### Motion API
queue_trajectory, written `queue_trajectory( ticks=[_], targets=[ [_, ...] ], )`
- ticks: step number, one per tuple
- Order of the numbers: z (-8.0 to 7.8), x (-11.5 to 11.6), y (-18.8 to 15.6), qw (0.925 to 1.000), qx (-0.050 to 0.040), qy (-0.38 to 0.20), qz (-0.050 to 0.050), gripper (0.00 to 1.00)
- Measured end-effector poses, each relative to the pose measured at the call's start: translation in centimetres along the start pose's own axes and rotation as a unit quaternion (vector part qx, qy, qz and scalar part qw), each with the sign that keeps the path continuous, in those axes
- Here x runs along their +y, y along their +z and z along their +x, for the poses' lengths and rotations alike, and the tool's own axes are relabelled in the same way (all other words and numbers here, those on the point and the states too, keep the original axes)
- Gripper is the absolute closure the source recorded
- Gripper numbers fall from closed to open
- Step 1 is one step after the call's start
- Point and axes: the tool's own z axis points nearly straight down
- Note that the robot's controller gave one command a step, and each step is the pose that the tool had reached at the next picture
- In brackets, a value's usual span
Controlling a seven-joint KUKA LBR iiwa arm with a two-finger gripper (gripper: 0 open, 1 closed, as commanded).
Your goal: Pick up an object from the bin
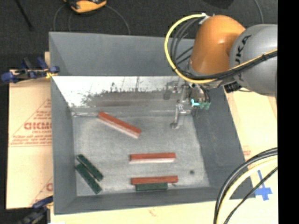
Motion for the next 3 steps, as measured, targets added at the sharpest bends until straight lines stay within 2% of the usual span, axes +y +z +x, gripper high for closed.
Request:
queue_trajectory(
  ticks=[1, 2, 3],
  targets=[
    [-0.2, 0.0, -0.5, 1.0000, -0.0040, 0.000, 0.000, 0.00],
    [4.4, 2.1, 7.1, 0.9999, -0.0048, 0.013, -0.001, 0.00],
    [6.1, 2.8, 8.8, 0.9997, -0.0004, -0.026, 0.001, 0.00]
  ],
)
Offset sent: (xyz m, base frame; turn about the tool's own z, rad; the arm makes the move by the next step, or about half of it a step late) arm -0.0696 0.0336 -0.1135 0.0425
